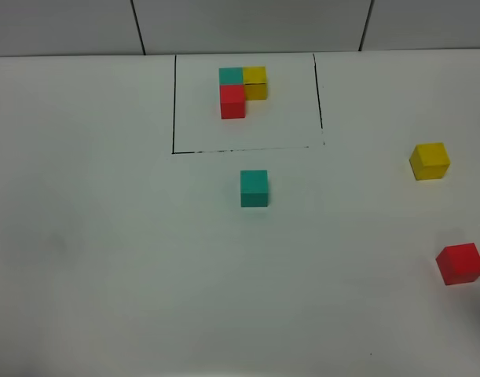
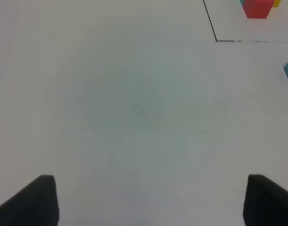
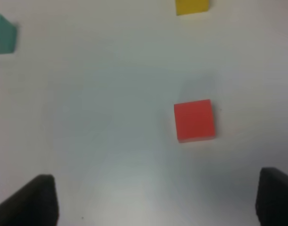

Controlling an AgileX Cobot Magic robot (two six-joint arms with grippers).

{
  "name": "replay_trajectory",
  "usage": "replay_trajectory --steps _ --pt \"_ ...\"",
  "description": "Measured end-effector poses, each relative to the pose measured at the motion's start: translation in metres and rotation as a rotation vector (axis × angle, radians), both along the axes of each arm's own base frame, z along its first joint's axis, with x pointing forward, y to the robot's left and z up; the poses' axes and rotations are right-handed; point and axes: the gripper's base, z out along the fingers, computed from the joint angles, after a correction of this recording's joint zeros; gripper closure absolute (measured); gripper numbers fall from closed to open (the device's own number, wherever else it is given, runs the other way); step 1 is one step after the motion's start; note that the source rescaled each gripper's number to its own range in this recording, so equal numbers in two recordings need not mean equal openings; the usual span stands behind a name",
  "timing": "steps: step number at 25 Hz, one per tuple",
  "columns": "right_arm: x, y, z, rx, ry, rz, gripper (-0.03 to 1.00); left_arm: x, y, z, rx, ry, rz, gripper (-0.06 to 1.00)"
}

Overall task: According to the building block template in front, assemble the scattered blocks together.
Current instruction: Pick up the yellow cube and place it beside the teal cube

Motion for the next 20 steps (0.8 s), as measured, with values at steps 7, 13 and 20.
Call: replay_trajectory --steps 7,13,20 --pt "0.056 -0.004 -0.013 -0.079 0.104 0.038 0.25 0.000 0.000 0.000 0.000 0.000 0.000 0.20" --pt "0.093 -0.006 -0.026 -0.097 0.118 0.041 0.25 0.000 0.000 0.000 0.000 0.000 0.000 0.20" --pt "0.112 -0.008 -0.048 -0.126 0.194 0.052 0.25 0.000 0.000 0.000 -0.001 0.000 -0.001 0.20"
